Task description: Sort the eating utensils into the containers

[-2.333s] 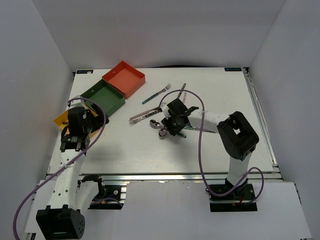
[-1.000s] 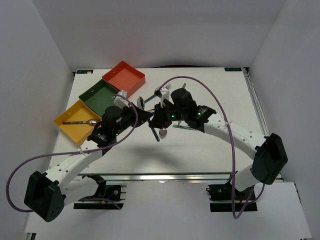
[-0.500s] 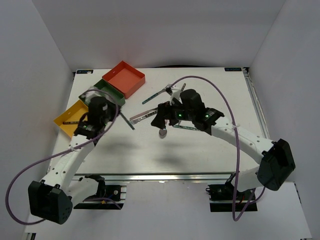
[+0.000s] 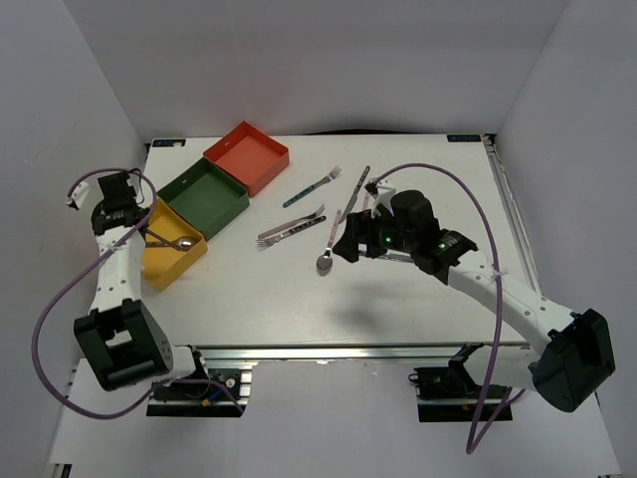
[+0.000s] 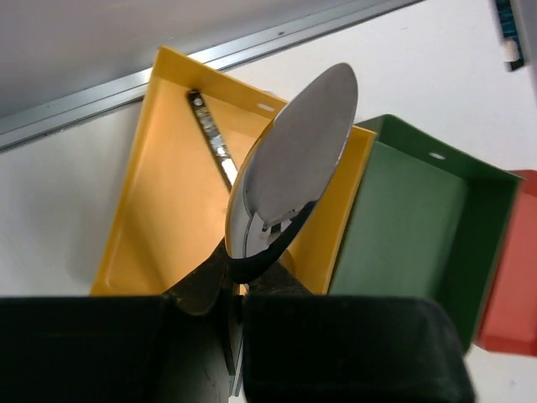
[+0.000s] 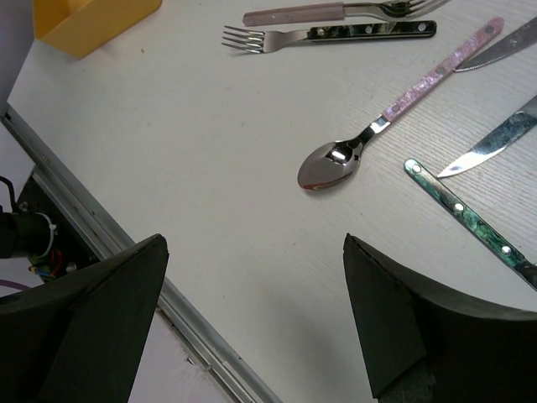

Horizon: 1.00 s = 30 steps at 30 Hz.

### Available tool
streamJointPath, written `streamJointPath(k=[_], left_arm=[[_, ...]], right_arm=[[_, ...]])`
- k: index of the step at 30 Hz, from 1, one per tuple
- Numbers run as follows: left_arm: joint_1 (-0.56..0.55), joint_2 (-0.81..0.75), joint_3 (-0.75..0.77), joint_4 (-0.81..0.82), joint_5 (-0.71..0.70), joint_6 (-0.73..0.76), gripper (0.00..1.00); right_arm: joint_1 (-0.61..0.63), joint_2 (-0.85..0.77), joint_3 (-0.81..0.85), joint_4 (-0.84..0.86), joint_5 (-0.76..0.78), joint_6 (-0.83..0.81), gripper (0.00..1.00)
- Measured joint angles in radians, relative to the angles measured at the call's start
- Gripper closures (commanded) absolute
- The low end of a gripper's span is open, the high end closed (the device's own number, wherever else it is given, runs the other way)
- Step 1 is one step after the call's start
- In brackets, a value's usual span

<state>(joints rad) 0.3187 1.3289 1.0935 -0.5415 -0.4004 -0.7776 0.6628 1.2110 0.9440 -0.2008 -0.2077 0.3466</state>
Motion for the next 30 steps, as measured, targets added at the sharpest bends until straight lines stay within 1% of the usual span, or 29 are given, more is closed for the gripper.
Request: streamJointPath(k=[3,7,8,9,10,12,15,16,17,19,24,30], left_arm=[[0.023,0.056,0.004,0.000,0.005,0.000,1.00],[0.024,0.122,0.013,0.016,0.025,-0.020,1.00],[0.024,0.138,0.013,0.024,0.031,-0.028,0.96],[0.024,0.152,0.013,0.031,0.038,-0.035,0.89],[0.024,0.166,0.012,0.041,0.047,-0.042,0.70],[0.024,0.184,0.008,0.060,0.061,-0.051,0.51],[0.024,0.179,-0.023,0.102,0.076,-0.077,0.47],[0.024,0.172,-0.037,0.114,0.077,-0.083,0.44],[0.024,0.164,-0.050,0.124,0.079,-0.087,0.35],[0.024,0.152,-0.060,0.127,0.084,-0.095,0.28],[0.025,0.107,-0.069,0.134,0.089,-0.108,0.21],[0.026,0.042,-0.072,0.133,0.111,-0.090,0.20]], right_arm=[[-0.009,-0.006,-0.013,-0.007,0.000,-0.015,0.11],[-0.016,-0.003,-0.026,-0.007,-0.004,-0.023,0.11],[-0.016,0.001,-0.026,-0.006,-0.005,-0.023,0.11],[-0.016,0.005,-0.026,-0.005,-0.006,-0.024,0.11],[-0.016,0.009,-0.026,-0.005,-0.008,-0.027,0.11],[-0.016,0.019,-0.026,-0.005,-0.011,-0.034,0.11],[-0.016,0.036,-0.026,-0.005,-0.014,-0.044,0.11],[-0.016,0.045,-0.026,-0.005,-0.015,-0.045,0.11],[-0.016,0.054,-0.026,-0.004,-0.016,-0.047,0.11],[-0.016,0.079,-0.026,-0.002,-0.017,-0.052,0.11],[-0.016,0.174,-0.017,0.002,-0.021,-0.066,0.11],[-0.015,0.289,0.005,0.017,-0.039,-0.066,0.11]])
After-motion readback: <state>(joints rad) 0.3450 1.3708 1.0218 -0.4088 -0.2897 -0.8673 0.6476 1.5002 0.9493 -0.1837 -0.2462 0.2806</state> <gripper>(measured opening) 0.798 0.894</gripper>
